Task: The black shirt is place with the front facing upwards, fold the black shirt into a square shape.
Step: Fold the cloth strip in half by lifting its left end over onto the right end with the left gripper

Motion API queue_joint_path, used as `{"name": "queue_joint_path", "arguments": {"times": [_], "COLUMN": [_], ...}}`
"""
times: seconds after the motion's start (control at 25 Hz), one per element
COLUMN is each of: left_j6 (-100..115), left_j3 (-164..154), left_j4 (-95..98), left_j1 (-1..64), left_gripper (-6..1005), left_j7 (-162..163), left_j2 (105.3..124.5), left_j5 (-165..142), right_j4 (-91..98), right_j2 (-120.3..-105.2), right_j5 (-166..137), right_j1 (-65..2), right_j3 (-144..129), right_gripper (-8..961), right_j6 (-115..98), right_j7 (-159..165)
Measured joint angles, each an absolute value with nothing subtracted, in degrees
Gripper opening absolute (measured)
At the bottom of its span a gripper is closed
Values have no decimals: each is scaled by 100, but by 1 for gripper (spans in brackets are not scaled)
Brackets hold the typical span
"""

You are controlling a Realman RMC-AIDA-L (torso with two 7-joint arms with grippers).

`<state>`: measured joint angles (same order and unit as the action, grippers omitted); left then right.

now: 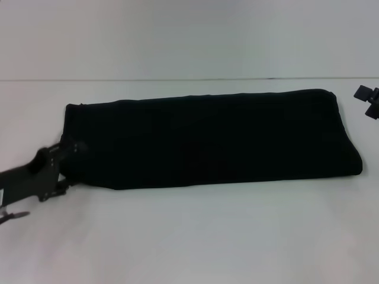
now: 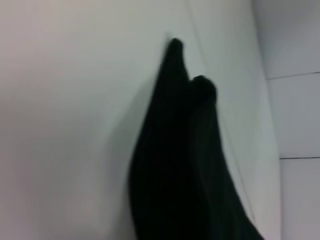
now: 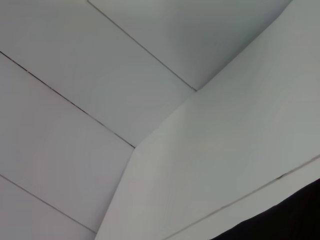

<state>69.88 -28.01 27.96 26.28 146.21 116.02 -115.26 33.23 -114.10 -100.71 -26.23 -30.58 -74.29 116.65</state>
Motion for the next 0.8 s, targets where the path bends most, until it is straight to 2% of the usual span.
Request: {"name": "queue_joint_path", "arguments": {"times": [0.2, 0.48, 0.8], "left_j6": [6976, 6554, 6732], "left_j3": [-2854, -2875, -2764], "left_j4": [2790, 2697, 2816], "left_j1": [2560, 2892, 2953], "left_gripper": [936, 936, 936], "left_j7": [14686, 14684, 14048], "left_j2": [11606, 11583, 11685], "left_j5": [-11588, -11848, -11358], "right_j4": [3281, 3260, 3261], "right_j2": [-11383, -11369, -11379], "right_j5": [-10072, -10070, -10063], "right_j1": [-2634, -2646, -2639], "right_j3": [-3045, -3027, -2967], "right_gripper": [947, 946, 945], "right_j6": [-7409, -7408, -7437], "right_j7": [11665, 11663, 11663]}}
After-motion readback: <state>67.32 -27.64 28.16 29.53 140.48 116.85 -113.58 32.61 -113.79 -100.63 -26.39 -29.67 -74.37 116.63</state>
